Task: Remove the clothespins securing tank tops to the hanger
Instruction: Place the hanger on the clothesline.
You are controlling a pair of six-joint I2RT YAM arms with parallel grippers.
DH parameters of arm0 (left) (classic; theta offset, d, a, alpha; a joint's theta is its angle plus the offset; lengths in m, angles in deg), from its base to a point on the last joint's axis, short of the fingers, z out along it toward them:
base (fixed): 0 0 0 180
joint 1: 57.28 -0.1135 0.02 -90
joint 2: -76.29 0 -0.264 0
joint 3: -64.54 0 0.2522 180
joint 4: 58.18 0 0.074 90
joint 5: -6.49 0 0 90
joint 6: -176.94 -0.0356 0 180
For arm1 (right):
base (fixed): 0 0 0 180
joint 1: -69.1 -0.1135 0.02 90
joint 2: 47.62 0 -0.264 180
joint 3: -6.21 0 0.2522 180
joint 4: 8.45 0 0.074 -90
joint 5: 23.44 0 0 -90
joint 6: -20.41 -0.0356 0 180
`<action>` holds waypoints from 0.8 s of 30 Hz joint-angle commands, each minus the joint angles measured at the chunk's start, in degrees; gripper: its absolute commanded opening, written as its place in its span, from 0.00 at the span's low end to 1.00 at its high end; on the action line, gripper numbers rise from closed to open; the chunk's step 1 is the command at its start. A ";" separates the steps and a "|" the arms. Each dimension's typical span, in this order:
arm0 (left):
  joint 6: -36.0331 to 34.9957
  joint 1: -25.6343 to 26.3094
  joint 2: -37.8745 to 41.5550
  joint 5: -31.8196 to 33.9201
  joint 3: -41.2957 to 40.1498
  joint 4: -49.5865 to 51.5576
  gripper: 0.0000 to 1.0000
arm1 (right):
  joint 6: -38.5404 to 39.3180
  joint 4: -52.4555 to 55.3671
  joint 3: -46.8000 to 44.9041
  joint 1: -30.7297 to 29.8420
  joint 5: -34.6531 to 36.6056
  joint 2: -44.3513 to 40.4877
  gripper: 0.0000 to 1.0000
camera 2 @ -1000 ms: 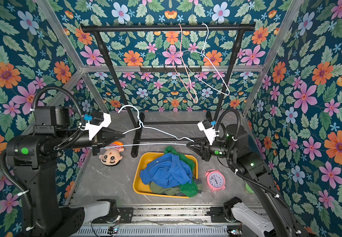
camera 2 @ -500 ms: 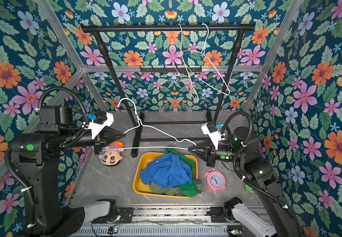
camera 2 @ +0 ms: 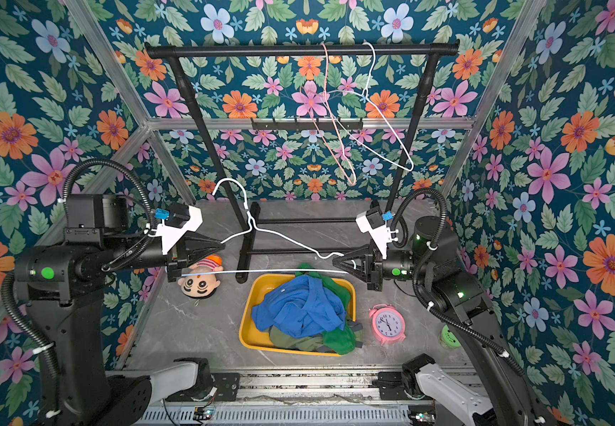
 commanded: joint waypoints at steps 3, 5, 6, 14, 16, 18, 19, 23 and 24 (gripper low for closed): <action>2.28 0.04 0.62 1.67 -0.10 -3.63 0.35 | 0.98 -1.97 0.00 0.14 -0.99 -0.77 0.00; 3.41 0.02 0.63 2.84 -0.28 -4.97 0.45 | 1.08 -2.38 0.16 0.38 -0.50 -1.09 0.00; 4.01 -0.03 0.57 3.49 -0.37 -5.48 0.50 | 1.23 -2.31 0.45 0.56 -0.25 -1.18 0.00; 7.33 -0.07 1.31 11.01 -2.23 -10.55 0.64 | 4.02 0.20 4.42 0.66 9.27 -1.63 0.00; 8.56 -0.07 2.06 14.99 -1.61 -12.49 0.65 | 5.33 1.90 6.77 0.70 15.10 -1.14 0.00; 10.20 -0.07 2.31 17.48 -0.05 -14.41 0.67 | 6.41 2.66 8.66 0.66 20.04 -0.34 0.00; 11.08 -0.03 1.78 17.78 1.84 -14.65 0.69 | 6.59 2.26 9.22 0.70 23.98 0.03 0.00; 13.17 -0.45 -0.64 16.22 9.27 -14.56 0.72 | 5.97 -2.18 10.76 0.70 30.94 1.69 0.00; 13.57 -0.71 -1.14 15.26 10.23 -14.86 0.72 | 5.55 -4.02 10.85 0.65 32.93 1.95 0.00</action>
